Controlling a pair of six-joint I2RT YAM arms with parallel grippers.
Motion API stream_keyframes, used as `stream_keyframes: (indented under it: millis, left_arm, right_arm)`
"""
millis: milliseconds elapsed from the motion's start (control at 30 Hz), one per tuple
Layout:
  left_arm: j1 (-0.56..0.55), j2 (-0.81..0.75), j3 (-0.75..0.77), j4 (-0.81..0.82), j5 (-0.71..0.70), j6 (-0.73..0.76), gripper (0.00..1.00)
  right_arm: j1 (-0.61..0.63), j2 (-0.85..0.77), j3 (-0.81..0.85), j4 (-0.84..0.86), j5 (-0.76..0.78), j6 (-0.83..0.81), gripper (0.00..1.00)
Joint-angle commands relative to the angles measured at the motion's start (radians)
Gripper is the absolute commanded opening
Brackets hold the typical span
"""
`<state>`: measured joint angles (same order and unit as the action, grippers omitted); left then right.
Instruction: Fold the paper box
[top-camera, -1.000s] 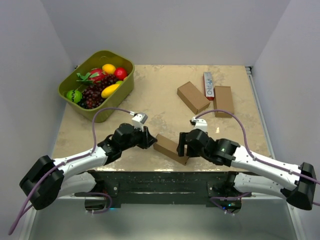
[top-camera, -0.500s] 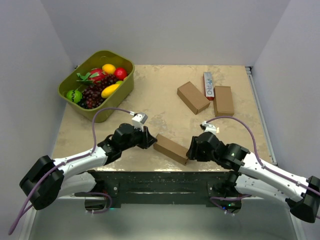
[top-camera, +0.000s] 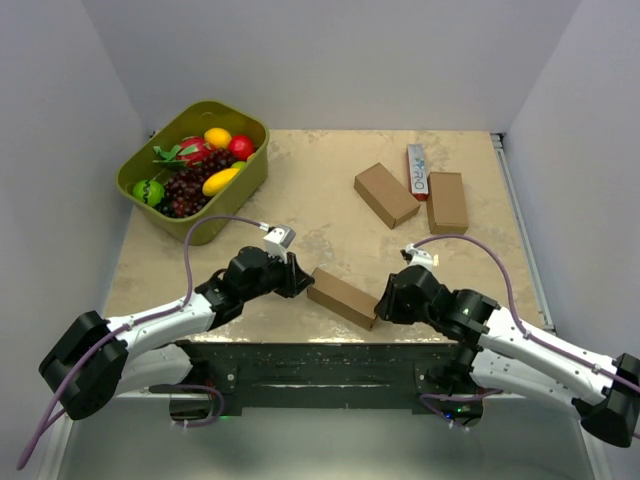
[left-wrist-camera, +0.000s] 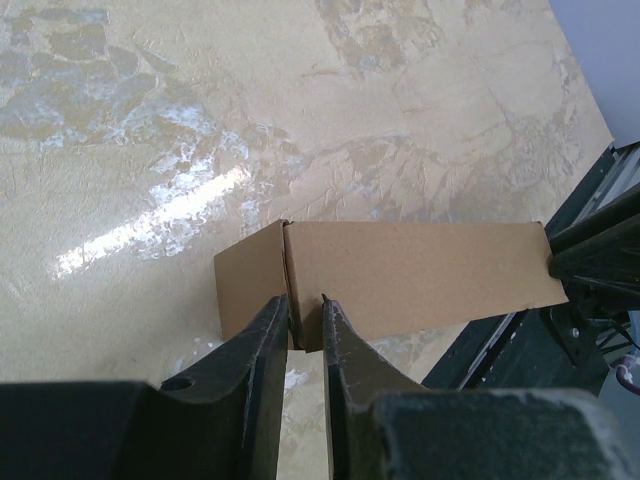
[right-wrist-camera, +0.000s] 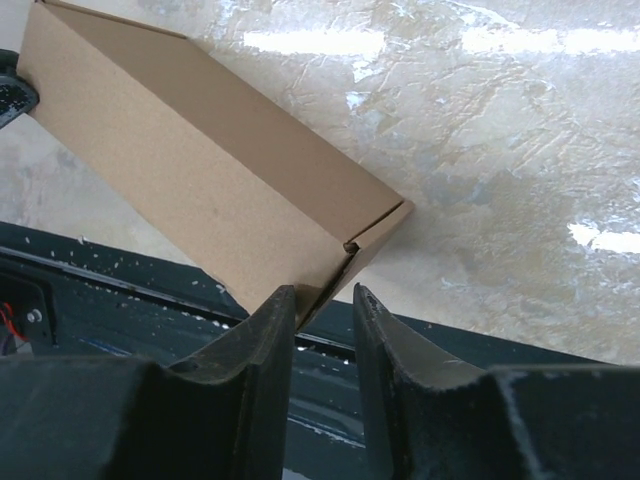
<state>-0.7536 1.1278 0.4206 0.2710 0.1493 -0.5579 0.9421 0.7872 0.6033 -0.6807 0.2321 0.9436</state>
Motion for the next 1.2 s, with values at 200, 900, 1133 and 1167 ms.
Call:
stream_keyframes:
  millis: [200, 900, 1133, 1167]
  left_arm:
    - [-0.001, 0.024, -0.043, -0.104, -0.016, 0.016, 0.17]
    - [0.007, 0.259, 0.09, 0.252, -0.011, 0.11, 0.12]
    - [0.048, 0.333, 0.198, 0.3, 0.013, 0.205, 0.12]
    - [0.051, 0.326, 0.189, 0.321, 0.003, 0.208, 0.12]
  right_arm:
    - [0.0, 0.034, -0.095, -0.033, -0.028, 0.011, 0.22]
    - [0.0, 0.113, -0.039, 0.355, 0.166, -0.066, 0.0]
    - [0.0, 0.222, 0.072, 0.397, 0.266, -0.184, 0.0]
    - [0.0, 0.236, 0.091, 0.4, 0.26, -0.209, 0.0]
